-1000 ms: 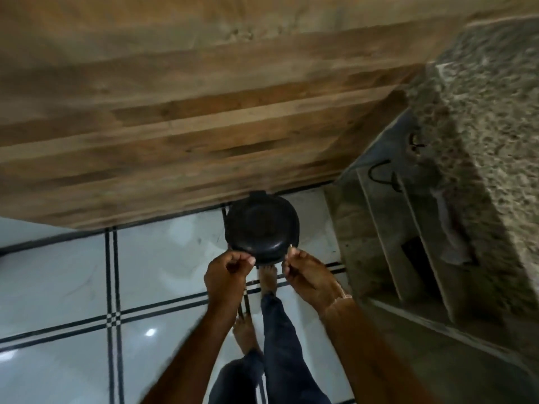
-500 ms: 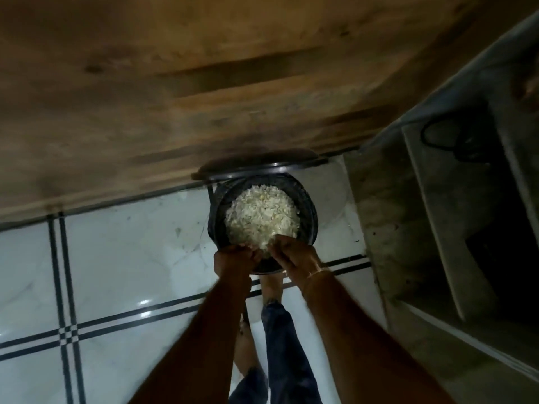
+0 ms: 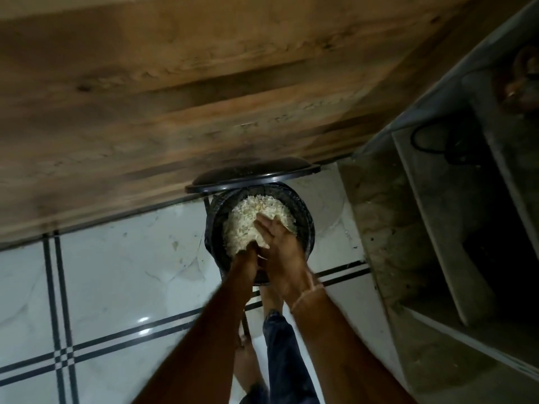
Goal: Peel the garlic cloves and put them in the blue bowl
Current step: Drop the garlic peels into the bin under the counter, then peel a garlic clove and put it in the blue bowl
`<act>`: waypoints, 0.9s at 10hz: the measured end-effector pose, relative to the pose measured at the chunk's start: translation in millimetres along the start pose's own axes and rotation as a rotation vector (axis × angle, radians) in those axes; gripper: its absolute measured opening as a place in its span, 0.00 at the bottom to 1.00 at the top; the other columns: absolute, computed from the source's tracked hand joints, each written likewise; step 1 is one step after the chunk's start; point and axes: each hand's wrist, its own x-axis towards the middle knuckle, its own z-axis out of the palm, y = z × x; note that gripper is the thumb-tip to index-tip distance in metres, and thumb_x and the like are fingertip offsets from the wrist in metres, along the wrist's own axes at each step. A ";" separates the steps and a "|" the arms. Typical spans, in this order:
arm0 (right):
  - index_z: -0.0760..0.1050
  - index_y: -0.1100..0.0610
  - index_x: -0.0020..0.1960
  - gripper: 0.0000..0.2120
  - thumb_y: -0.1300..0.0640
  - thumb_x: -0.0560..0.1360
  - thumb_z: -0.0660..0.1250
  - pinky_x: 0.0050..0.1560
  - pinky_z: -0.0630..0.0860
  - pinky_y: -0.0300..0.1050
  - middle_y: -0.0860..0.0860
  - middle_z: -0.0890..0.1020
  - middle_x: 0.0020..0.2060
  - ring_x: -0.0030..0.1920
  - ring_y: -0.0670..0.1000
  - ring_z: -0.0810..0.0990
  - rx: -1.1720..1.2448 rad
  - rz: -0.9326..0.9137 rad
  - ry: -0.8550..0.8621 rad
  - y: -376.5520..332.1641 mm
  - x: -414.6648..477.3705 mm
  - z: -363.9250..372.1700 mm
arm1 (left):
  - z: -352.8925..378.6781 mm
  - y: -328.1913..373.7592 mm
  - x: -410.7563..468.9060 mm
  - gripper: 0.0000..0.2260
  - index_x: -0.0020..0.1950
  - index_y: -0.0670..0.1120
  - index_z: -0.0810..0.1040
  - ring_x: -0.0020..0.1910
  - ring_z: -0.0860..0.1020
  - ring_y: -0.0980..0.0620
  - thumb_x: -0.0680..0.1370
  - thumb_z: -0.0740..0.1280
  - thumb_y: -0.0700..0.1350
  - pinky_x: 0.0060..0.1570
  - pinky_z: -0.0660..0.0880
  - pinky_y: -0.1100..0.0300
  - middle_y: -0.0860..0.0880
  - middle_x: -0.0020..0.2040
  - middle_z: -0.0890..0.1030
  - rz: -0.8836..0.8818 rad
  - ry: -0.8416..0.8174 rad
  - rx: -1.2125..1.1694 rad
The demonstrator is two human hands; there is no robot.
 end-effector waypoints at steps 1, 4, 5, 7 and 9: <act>0.76 0.36 0.69 0.18 0.36 0.82 0.60 0.76 0.65 0.53 0.46 0.72 0.76 0.77 0.53 0.68 -0.187 -0.097 0.007 13.1 -17.2 0.2 | 0.0 16.8 -41.0 0.15 0.61 0.43 0.78 0.62 0.78 0.38 0.86 0.61 0.53 0.65 0.74 0.45 0.36 0.63 0.80 0.072 -0.123 -0.304; 0.73 0.56 0.74 0.22 0.47 0.87 0.53 0.56 0.79 0.34 0.48 0.80 0.64 0.51 0.33 0.83 0.036 -0.306 -0.016 -41.4 -197.7 -3.2 | -76.5 41.8 -146.3 0.24 0.79 0.51 0.69 0.75 0.71 0.42 0.85 0.61 0.56 0.74 0.67 0.52 0.46 0.77 0.71 0.336 -0.086 0.403; 0.73 0.62 0.70 0.16 0.56 0.87 0.55 0.37 0.75 0.25 0.54 0.81 0.61 0.44 0.33 0.82 -0.072 -0.410 0.073 -31.6 -273.2 -19.5 | -85.8 63.3 -241.8 0.21 0.79 0.49 0.71 0.76 0.70 0.46 0.85 0.64 0.48 0.75 0.65 0.56 0.46 0.77 0.71 0.559 -0.102 0.443; 0.75 0.47 0.68 0.15 0.47 0.86 0.57 0.51 0.71 0.22 0.33 0.77 0.56 0.57 0.29 0.77 -0.340 -0.662 0.357 -3.5 -427.2 -62.4 | -82.3 63.2 -385.8 0.22 0.76 0.48 0.73 0.73 0.72 0.46 0.82 0.68 0.50 0.72 0.69 0.52 0.46 0.74 0.75 0.825 -0.139 0.688; 0.75 0.48 0.70 0.22 0.39 0.84 0.54 0.63 0.77 0.50 0.47 0.79 0.63 0.61 0.46 0.78 -0.500 -0.792 0.635 29.0 -509.4 -136.2 | -46.5 45.5 -485.7 0.24 0.78 0.53 0.69 0.75 0.68 0.50 0.83 0.67 0.53 0.68 0.70 0.56 0.50 0.76 0.70 1.127 -0.296 0.821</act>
